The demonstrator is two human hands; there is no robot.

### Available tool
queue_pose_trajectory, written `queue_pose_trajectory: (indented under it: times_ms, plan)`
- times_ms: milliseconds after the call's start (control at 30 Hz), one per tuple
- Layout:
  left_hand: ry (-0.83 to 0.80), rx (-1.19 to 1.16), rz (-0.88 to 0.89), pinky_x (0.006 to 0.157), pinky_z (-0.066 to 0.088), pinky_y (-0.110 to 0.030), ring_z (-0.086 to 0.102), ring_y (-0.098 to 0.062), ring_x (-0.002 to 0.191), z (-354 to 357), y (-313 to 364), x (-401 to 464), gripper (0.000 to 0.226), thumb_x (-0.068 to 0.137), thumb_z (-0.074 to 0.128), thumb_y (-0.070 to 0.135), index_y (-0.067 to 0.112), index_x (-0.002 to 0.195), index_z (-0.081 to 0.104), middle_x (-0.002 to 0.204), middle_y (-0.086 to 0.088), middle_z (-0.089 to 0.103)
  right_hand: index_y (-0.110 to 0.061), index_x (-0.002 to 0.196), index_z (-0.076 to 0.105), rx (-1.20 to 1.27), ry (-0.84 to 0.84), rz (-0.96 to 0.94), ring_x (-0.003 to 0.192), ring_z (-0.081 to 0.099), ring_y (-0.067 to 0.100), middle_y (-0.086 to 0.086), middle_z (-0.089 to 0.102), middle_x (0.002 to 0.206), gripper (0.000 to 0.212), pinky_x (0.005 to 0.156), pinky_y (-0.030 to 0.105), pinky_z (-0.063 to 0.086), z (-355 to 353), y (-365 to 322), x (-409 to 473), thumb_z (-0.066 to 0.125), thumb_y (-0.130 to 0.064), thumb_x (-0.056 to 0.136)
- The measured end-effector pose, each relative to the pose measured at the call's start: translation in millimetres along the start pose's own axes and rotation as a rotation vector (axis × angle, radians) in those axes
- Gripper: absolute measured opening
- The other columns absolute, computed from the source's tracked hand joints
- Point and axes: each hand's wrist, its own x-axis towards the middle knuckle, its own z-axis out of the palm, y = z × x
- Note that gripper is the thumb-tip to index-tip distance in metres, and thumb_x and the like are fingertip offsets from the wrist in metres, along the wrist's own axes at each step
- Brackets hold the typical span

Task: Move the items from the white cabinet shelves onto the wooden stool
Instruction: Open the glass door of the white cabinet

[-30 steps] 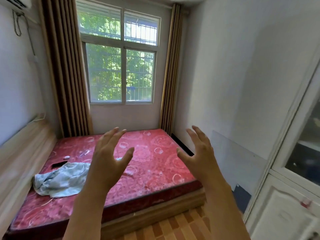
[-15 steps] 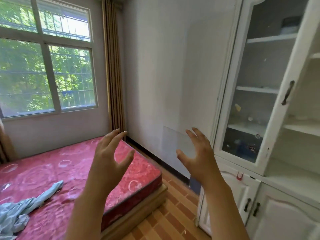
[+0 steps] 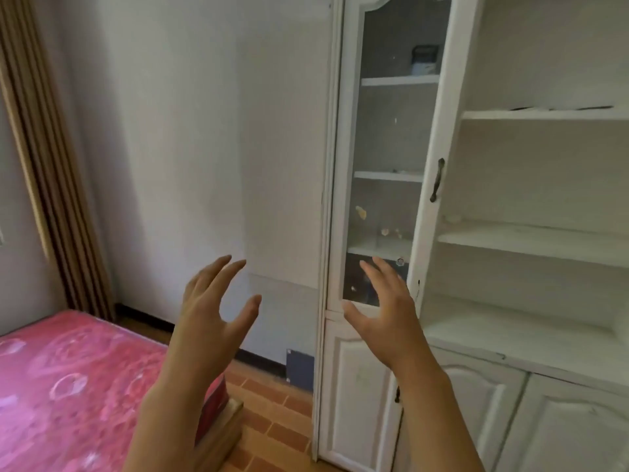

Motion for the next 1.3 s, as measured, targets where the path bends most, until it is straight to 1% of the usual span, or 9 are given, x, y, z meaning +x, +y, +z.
queue_pose_trajectory:
  times_ms: [100, 267, 400, 567, 767, 967, 1100, 1233, 1300]
  plan:
    - [-0.07, -0.035, 0.042, 0.117, 0.026, -0.036, 0.03, -0.012, 0.151, 25.5, -13.2, 34.0, 0.063, 0.093, 0.068, 0.046, 0.039, 0.152, 0.046, 0.162, 0.014, 0.038, -0.038, 0.161, 0.033, -0.022, 0.05, 0.048, 0.16, 0.017, 0.012, -0.017, 0.021, 0.17, 0.076, 0.128, 0.051, 0.029, 2.8, 10.2, 19.7, 0.067, -0.05, 0.094]
    - [-0.138, -0.125, 0.08, 0.117, 0.028, -0.036, 0.032, -0.013, 0.15, 62.1, -32.4, 82.7, 0.063, 0.092, 0.064, 0.052, 0.04, 0.151, 0.047, 0.161, 0.015, 0.039, -0.041, 0.161, 0.03, -0.095, 0.111, 0.129, 0.158, 0.019, 0.011, -0.019, 0.02, 0.17, 0.075, 0.127, 0.047, 0.03, 9.6, 23.9, 47.3, 0.065, -0.051, 0.095]
    - [-0.22, -0.178, 0.12, 0.117, 0.035, -0.044, 0.032, -0.014, 0.151, 87.5, -45.7, 109.7, 0.069, 0.086, 0.053, 0.065, 0.043, 0.151, 0.044, 0.162, 0.016, 0.037, -0.042, 0.161, 0.031, -0.134, 0.14, 0.194, 0.157, 0.019, 0.009, -0.021, 0.019, 0.171, 0.074, 0.126, 0.041, 0.028, 17.8, 32.2, 58.3, 0.067, -0.048, 0.097]
    - [-0.261, -0.243, 0.144, 0.117, 0.034, -0.044, 0.029, -0.014, 0.152, 119.8, -55.5, 133.8, 0.066, 0.091, 0.059, 0.056, 0.04, 0.153, 0.045, 0.163, 0.015, 0.036, -0.039, 0.162, 0.033, -0.168, 0.141, 0.272, 0.158, 0.019, 0.009, -0.02, 0.019, 0.17, 0.073, 0.128, 0.044, 0.028, 24.1, 40.9, 68.5, 0.067, -0.045, 0.098]
    - [-0.3, -0.309, 0.179, 0.116, 0.028, -0.034, 0.029, -0.011, 0.151, 173.2, -63.8, 153.0, 0.062, 0.094, 0.068, 0.043, 0.041, 0.152, 0.045, 0.16, 0.018, 0.036, -0.042, 0.16, 0.033, -0.208, 0.15, 0.261, 0.156, 0.018, 0.005, -0.022, 0.021, 0.168, 0.072, 0.128, 0.038, 0.026, 21.8, 58.8, 94.5, 0.068, -0.042, 0.097]
    - [-0.332, -0.337, 0.183, 0.117, 0.029, -0.037, 0.032, -0.016, 0.151, 229.2, -50.1, 172.2, 0.065, 0.091, 0.058, 0.056, 0.036, 0.152, 0.047, 0.161, 0.011, 0.04, -0.043, 0.16, 0.03, -0.252, 0.134, 0.278, 0.158, 0.013, 0.005, -0.023, 0.017, 0.17, 0.073, 0.129, 0.042, 0.025, 14.5, 106.1, 119.3, 0.067, -0.048, 0.098]
    - [-0.35, -0.335, 0.18, 0.118, 0.031, -0.041, 0.031, -0.015, 0.152, 265.6, -32.3, 192.5, 0.072, 0.086, 0.05, 0.065, 0.038, 0.153, 0.045, 0.163, 0.012, 0.038, -0.039, 0.161, 0.032, -0.246, 0.145, 0.267, 0.158, 0.014, 0.006, -0.021, 0.019, 0.17, 0.074, 0.128, 0.041, 0.026, 3.8, 143.2, 148.6, 0.068, -0.048, 0.097]
    - [-0.318, -0.317, 0.197, 0.119, 0.031, -0.039, 0.032, -0.015, 0.151, 302.6, -17.0, 221.2, 0.071, 0.086, 0.05, 0.065, 0.038, 0.151, 0.046, 0.161, 0.012, 0.039, -0.039, 0.162, 0.031, -0.199, 0.162, 0.238, 0.157, 0.015, 0.004, -0.023, 0.018, 0.17, 0.075, 0.127, 0.038, 0.025, -7.5, 181.1, 188.0, 0.068, -0.047, 0.098]
    - [-0.307, -0.302, 0.203, 0.121, 0.033, -0.045, 0.032, -0.016, 0.151, 320.3, -7.1, 235.0, 0.072, 0.085, 0.049, 0.067, 0.037, 0.151, 0.047, 0.161, 0.011, 0.041, -0.038, 0.162, 0.032, -0.186, 0.165, 0.22, 0.158, 0.016, 0.004, -0.022, 0.019, 0.17, 0.073, 0.127, 0.035, 0.024, -13.0, 198.8, 208.2, 0.068, -0.046, 0.098]
